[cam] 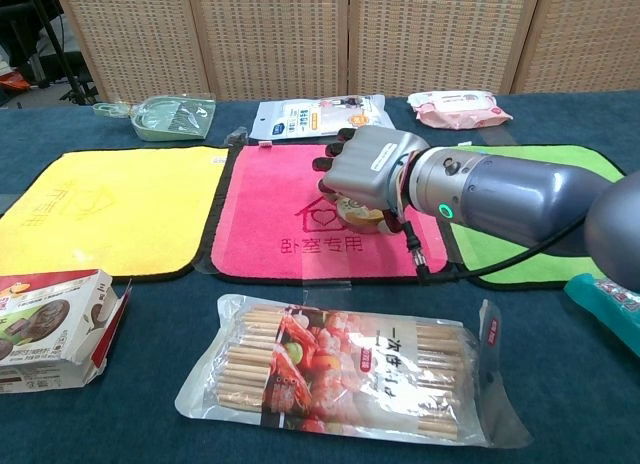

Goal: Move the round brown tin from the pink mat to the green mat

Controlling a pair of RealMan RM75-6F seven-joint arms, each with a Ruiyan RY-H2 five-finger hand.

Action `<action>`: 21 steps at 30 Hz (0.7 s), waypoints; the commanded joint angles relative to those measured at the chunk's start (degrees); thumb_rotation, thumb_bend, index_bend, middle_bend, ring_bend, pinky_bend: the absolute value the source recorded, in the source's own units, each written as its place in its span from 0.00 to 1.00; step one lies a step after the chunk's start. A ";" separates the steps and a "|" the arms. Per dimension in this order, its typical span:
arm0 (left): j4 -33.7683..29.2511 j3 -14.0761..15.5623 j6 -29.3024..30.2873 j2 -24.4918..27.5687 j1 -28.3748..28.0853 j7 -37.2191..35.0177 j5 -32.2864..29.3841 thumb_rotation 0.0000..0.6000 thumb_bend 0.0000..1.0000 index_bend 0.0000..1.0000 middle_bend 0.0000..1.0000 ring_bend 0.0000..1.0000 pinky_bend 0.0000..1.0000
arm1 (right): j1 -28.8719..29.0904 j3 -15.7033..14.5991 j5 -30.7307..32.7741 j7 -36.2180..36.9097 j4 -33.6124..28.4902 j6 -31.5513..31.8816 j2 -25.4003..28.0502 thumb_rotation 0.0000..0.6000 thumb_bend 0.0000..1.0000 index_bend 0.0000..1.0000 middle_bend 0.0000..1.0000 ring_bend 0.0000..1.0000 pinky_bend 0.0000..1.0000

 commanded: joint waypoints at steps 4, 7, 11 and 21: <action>-0.04 0.07 -0.04 -0.06 -0.03 0.11 0.12 1.00 0.16 0.02 0.00 0.00 0.00 | -0.32 -0.14 0.55 -0.09 -0.16 0.32 0.62 1.00 0.36 0.24 0.06 0.00 0.02; -0.05 0.13 -0.06 -0.10 -0.02 0.18 0.17 1.00 0.16 0.02 0.00 0.00 0.00 | -0.59 -0.12 0.92 0.09 -0.14 0.51 0.91 1.00 0.36 0.24 0.06 0.00 0.02; -0.03 0.13 -0.11 -0.12 -0.03 0.25 0.14 1.00 0.16 0.02 0.00 0.00 0.00 | -1.03 -0.33 1.33 0.30 0.03 0.66 1.29 1.00 0.36 0.24 0.06 0.00 0.02; -0.06 0.14 -0.18 -0.16 -0.04 0.39 0.08 1.00 0.16 0.02 0.00 0.00 0.00 | -2.21 -0.72 2.64 0.81 0.76 1.02 2.07 1.00 0.36 0.24 0.06 0.00 0.02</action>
